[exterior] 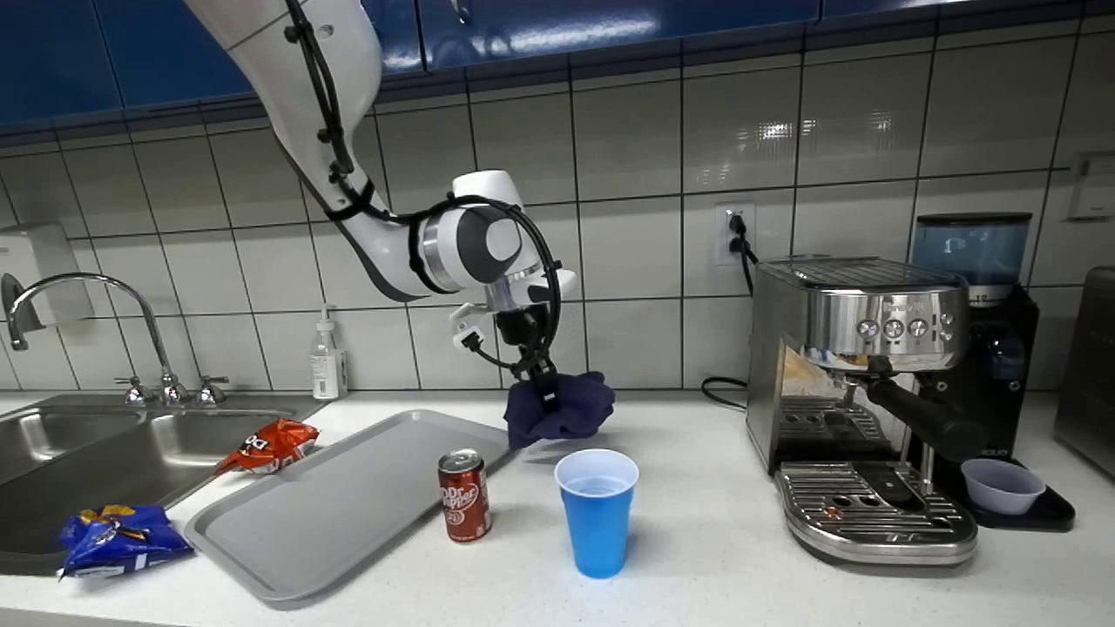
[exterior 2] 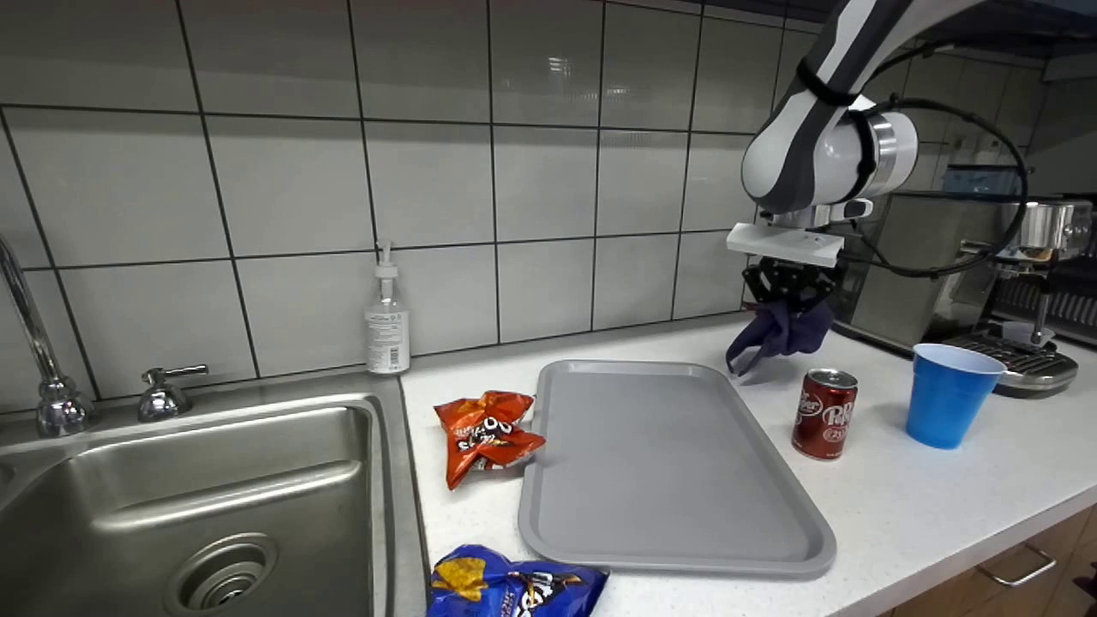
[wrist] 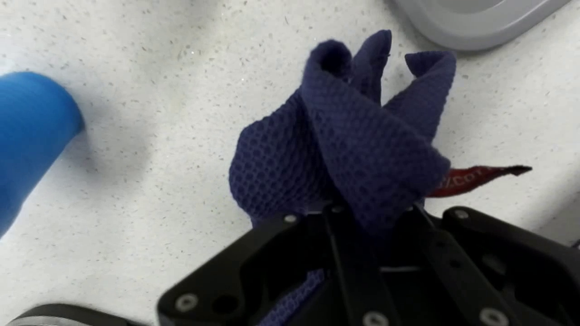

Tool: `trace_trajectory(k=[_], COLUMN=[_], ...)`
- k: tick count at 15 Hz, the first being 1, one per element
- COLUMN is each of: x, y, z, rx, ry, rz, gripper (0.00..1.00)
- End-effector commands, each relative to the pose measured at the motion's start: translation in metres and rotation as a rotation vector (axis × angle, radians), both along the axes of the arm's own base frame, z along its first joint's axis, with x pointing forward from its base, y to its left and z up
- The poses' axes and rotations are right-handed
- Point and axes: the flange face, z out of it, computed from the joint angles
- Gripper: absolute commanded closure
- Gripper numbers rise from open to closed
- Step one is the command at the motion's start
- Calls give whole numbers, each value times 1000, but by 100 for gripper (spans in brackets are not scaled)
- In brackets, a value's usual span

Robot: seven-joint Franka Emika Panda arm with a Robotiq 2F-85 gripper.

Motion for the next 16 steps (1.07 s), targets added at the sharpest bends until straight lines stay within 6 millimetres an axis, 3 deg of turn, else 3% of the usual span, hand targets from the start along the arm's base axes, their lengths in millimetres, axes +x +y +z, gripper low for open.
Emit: trace_trajectory(k=[1, 6, 16], x=[-18, -18, -13], y=[28, 74, 155], z=[26, 38, 35], rx=[9, 34, 58], ry=[-37, -61, -48], rz=[121, 237, 417], gripper=[97, 97, 97])
